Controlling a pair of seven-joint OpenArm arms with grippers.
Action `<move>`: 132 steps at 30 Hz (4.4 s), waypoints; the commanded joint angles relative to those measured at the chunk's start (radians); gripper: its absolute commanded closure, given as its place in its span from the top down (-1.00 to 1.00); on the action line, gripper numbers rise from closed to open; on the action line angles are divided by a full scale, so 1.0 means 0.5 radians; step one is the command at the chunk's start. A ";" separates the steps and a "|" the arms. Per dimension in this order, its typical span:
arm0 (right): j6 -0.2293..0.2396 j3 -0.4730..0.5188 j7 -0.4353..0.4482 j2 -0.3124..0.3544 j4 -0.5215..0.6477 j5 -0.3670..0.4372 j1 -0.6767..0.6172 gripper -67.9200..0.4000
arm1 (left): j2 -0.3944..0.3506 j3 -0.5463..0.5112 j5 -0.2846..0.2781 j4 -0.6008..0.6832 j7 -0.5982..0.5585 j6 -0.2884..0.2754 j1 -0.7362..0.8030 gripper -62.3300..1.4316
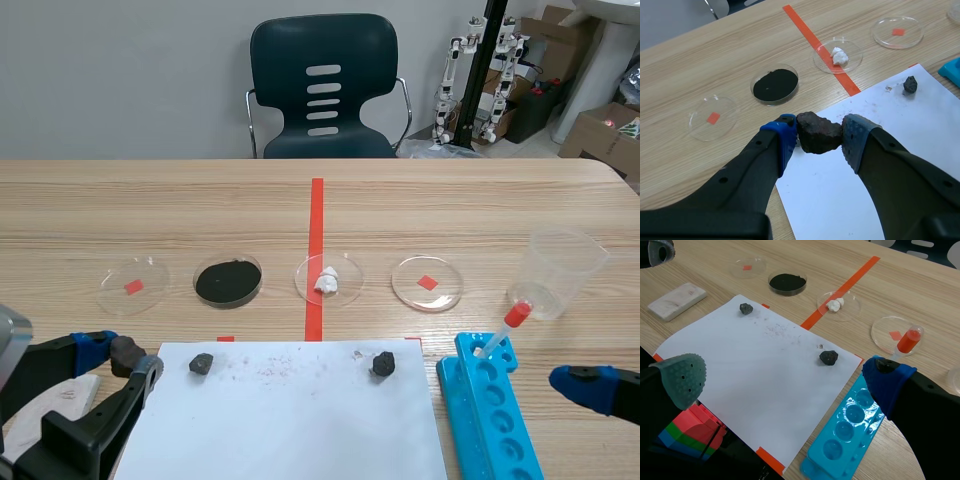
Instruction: Rub the mineral on the streak plate
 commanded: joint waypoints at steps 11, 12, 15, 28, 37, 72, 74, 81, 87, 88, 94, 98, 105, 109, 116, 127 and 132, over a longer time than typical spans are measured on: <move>0.007 0.005 0.030 -0.001 0.049 0.015 0.005 1.00 | 0.010 0.011 -0.004 0.037 -0.041 0.010 -0.005 -0.59; 0.007 0.005 0.030 -0.001 0.049 0.015 0.005 1.00 | 0.010 0.011 -0.005 0.037 -0.041 0.010 -0.005 -0.59; 0.007 0.005 0.030 -0.001 0.049 0.015 0.005 1.00 | 0.010 0.011 -0.005 0.037 -0.041 0.010 -0.005 -0.59; 0.007 0.005 0.030 -0.001 0.049 0.015 0.005 1.00 | 0.010 0.011 -0.005 0.037 -0.040 0.010 -0.005 -0.59; 0.007 0.005 0.030 -0.001 0.049 0.015 0.005 1.00 | 0.016 0.011 -0.005 0.037 -0.040 0.011 -0.005 -0.59; 0.007 0.005 0.030 -0.001 0.049 0.015 0.005 1.00 | 0.005 0.007 -0.555 -0.568 2.313 0.463 -1.432 -0.59; 0.007 0.005 0.030 -0.001 0.049 0.015 0.005 1.00 | -0.018 -0.002 -0.578 -0.652 2.380 0.514 -1.485 -0.59; 0.007 0.005 0.030 -0.001 0.049 0.015 0.005 1.00 | -0.045 -0.019 -0.607 -0.892 2.480 0.542 -1.608 -0.59; 0.007 0.005 0.030 -0.001 0.049 0.015 0.005 1.00 | -0.048 -0.019 -0.607 -1.058 2.474 0.511 -1.695 -0.59; 0.007 0.005 0.030 -0.001 0.049 0.015 0.005 1.00 | -0.048 -0.019 -0.607 -1.089 2.474 0.493 -1.707 -0.59; 0.007 0.005 0.030 -0.001 0.049 0.015 0.005 1.00 | -0.047 -0.019 -0.607 -1.183 2.472 0.462 -1.734 -0.59; 0.007 0.005 0.030 -0.001 0.049 0.015 0.005 1.00 | -0.047 -0.019 -0.607 -1.183 2.438 0.447 -1.734 -0.59; 0.007 0.005 0.030 -0.001 0.049 0.015 0.005 1.00 | -0.058 -0.019 -0.482 -1.182 2.407 0.446 -1.722 -0.59; 0.007 0.005 0.030 -0.001 0.049 0.015 0.005 1.00 | -0.058 -0.019 -0.613 -1.182 2.429 0.446 -1.723 -0.59; 0.007 0.005 0.030 -0.001 0.049 0.015 0.005 1.00 | -0.058 -0.019 -0.907 -1.182 2.464 0.361 -1.724 -0.59; 0.007 0.005 0.030 -0.001 0.049 0.015 0.005 1.00 | -0.058 -0.019 -1.160 -1.182 2.419 0.317 -1.724 -0.59; 0.007 0.005 0.030 -0.001 0.049 0.015 0.005 1.00 | -0.059 -0.019 -1.009 -1.182 2.435 0.318 -1.723 -0.59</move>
